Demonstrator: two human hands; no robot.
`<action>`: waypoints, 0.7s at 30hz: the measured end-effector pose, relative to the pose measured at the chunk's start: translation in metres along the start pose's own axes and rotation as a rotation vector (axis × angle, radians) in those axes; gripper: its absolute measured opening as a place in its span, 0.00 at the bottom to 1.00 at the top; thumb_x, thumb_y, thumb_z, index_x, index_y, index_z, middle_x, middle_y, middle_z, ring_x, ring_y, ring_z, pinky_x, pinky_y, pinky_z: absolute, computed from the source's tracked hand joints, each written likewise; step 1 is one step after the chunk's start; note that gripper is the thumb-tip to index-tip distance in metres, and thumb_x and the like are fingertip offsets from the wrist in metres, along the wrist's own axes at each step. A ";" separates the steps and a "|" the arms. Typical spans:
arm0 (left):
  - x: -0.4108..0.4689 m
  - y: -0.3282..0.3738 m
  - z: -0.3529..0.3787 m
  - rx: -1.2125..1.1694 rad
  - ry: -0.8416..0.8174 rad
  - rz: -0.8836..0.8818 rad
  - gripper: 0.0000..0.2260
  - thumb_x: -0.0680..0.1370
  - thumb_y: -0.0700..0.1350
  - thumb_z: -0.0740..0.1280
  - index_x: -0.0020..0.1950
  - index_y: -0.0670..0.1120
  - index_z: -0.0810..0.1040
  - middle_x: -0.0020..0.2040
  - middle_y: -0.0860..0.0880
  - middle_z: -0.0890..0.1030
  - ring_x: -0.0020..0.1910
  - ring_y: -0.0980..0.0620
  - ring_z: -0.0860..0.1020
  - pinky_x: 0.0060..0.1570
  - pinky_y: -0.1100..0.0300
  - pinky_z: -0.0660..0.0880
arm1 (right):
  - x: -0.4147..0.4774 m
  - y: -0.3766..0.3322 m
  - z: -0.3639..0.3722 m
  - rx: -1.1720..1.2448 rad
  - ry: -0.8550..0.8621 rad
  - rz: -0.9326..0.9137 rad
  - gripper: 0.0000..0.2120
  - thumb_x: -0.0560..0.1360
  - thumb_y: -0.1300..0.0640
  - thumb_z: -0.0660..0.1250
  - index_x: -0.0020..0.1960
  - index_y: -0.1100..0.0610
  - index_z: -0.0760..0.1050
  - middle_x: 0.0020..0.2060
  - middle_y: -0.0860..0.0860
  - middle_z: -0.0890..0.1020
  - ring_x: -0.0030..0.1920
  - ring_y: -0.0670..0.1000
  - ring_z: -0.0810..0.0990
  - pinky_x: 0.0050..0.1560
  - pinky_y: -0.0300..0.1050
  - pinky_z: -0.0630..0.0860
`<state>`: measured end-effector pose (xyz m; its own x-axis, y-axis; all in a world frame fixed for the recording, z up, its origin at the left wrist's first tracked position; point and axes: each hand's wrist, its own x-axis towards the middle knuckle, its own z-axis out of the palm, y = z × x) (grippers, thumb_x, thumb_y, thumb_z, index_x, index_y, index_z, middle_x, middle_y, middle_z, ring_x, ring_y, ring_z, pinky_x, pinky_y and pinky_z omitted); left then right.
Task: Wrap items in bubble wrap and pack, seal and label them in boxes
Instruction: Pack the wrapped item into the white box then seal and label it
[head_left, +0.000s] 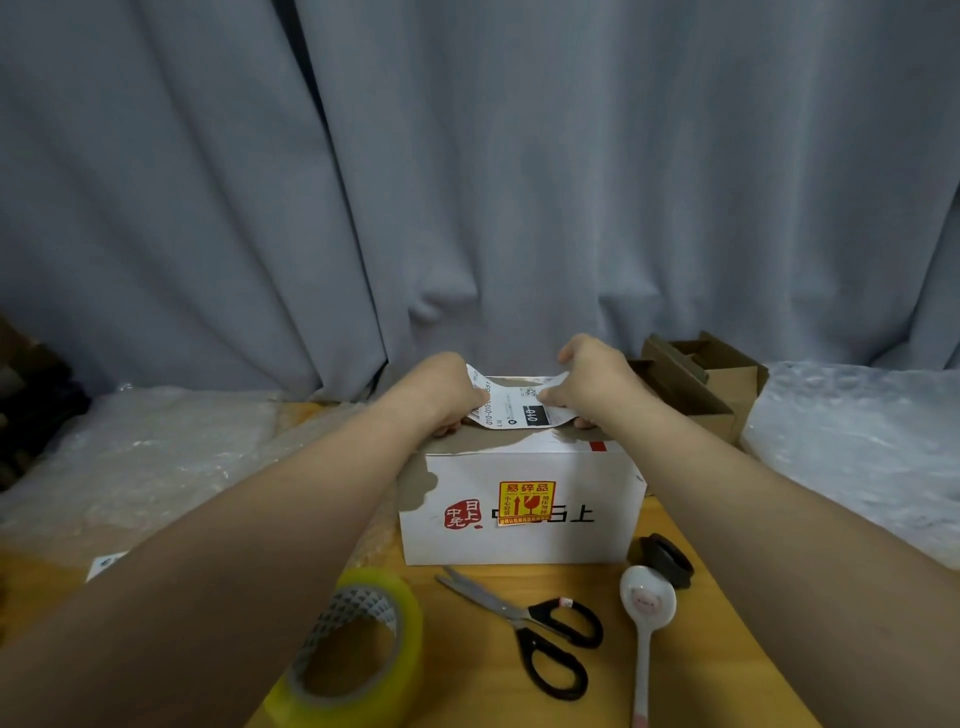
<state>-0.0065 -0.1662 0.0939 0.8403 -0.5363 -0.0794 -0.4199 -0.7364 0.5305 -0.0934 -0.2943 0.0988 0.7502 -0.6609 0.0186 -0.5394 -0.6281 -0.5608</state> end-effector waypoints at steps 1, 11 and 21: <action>0.000 0.000 0.000 0.011 -0.001 -0.003 0.11 0.79 0.45 0.63 0.37 0.43 0.70 0.29 0.45 0.74 0.23 0.50 0.69 0.24 0.64 0.65 | 0.000 0.000 0.000 -0.051 0.005 -0.004 0.22 0.73 0.53 0.72 0.62 0.56 0.68 0.51 0.55 0.76 0.44 0.56 0.81 0.47 0.53 0.81; 0.000 -0.001 -0.003 -0.009 -0.031 -0.001 0.09 0.79 0.44 0.63 0.40 0.42 0.72 0.28 0.46 0.72 0.23 0.51 0.69 0.22 0.65 0.66 | -0.021 0.012 0.027 -0.371 -0.303 -0.504 0.36 0.77 0.33 0.41 0.78 0.53 0.49 0.77 0.53 0.53 0.77 0.53 0.49 0.76 0.54 0.47; 0.001 -0.005 -0.003 -0.039 -0.052 -0.031 0.09 0.78 0.46 0.65 0.46 0.40 0.75 0.26 0.46 0.73 0.19 0.53 0.67 0.21 0.66 0.65 | -0.014 0.038 0.011 -0.561 -0.243 -0.288 0.44 0.71 0.29 0.32 0.78 0.55 0.40 0.78 0.52 0.43 0.77 0.50 0.40 0.75 0.56 0.34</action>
<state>-0.0025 -0.1619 0.0941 0.8333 -0.5350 -0.1395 -0.3792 -0.7367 0.5599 -0.1205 -0.3049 0.0684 0.9231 -0.3652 -0.1209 -0.3726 -0.9269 -0.0450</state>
